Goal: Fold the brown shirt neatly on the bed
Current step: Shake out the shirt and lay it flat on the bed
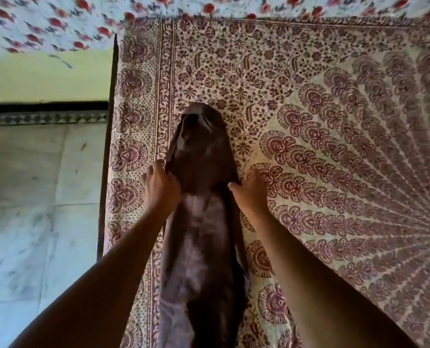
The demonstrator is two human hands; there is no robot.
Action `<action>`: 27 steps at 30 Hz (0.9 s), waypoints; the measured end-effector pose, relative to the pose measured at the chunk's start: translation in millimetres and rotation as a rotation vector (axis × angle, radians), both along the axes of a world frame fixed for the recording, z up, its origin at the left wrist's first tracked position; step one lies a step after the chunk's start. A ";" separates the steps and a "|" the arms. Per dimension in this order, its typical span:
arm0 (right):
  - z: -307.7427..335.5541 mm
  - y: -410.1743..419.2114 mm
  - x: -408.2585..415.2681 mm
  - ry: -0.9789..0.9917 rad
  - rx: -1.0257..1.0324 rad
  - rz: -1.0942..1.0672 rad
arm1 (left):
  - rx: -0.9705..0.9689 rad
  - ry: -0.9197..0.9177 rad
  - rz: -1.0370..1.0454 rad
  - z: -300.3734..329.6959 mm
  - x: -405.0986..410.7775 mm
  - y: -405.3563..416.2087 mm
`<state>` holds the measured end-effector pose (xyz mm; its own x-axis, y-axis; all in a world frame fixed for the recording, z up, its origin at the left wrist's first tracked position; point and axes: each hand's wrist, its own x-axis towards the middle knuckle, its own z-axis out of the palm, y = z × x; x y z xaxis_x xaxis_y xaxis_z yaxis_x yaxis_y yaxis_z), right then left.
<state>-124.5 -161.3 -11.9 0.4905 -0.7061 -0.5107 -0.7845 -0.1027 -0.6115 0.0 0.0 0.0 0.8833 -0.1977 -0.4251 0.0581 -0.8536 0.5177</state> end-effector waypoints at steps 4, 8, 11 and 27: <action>-17.8 0.6 19.6 -0.006 0.138 -0.090 | 0.010 0.052 0.040 -20.5 26.5 -16.1; -21.1 1.5 15.7 -0.122 0.114 -0.050 | -0.261 0.198 0.228 -25.3 36.2 -20.0; -11.7 5.4 -0.4 -0.198 -0.035 -0.090 | -0.505 0.298 0.344 -15.8 35.3 -8.8; 122.6 -22.7 -100.9 -0.469 0.849 -0.169 | -0.534 0.962 0.304 110.9 -55.0 39.8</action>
<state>-225.4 -183.9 110.7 0.6998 -0.2739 -0.6598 -0.4072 0.6060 -0.6834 -55.0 39.8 110.9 0.2794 -0.3898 -0.8775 0.7938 -0.4204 0.4395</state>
